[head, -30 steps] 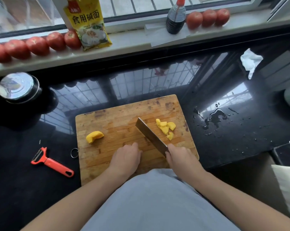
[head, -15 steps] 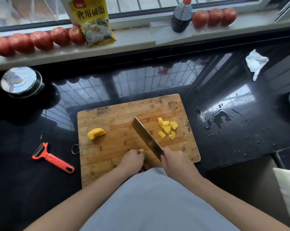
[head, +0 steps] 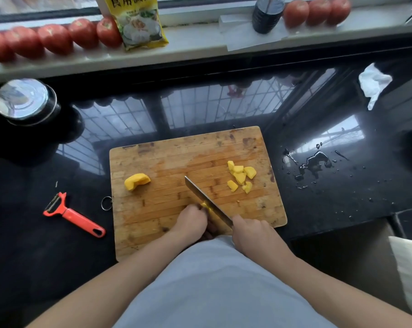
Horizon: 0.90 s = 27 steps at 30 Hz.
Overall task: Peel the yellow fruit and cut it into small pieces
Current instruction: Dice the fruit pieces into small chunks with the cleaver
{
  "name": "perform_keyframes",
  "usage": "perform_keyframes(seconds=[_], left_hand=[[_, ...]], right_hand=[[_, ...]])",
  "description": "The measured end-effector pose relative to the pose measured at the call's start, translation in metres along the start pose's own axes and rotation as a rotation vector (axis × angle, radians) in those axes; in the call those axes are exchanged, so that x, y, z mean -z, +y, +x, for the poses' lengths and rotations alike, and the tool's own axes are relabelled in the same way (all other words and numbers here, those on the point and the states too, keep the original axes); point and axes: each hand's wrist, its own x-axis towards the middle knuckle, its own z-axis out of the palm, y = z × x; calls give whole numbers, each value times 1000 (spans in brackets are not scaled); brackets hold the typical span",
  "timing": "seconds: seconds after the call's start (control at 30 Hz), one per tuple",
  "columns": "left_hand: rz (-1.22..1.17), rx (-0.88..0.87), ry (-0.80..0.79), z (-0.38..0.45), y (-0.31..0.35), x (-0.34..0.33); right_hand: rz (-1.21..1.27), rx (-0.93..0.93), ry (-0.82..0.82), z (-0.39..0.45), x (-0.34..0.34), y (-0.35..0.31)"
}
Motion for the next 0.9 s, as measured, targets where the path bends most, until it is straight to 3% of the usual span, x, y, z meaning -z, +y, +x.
perform_keyframes(seconds=[0.1, 0.2, 0.37, 0.9], left_hand=[[53, -11, 14, -5, 5, 2], [133, -47, 43, -5, 6, 4], [41, -24, -5, -4, -1, 4], [29, -44, 3, 1, -3, 1]], right_hand=[[22, -24, -38, 12, 0, -6], [82, -12, 34, 32, 1, -18], [179, -28, 122, 19, 15, -13], [21, -13, -13, 6, 2, -12]])
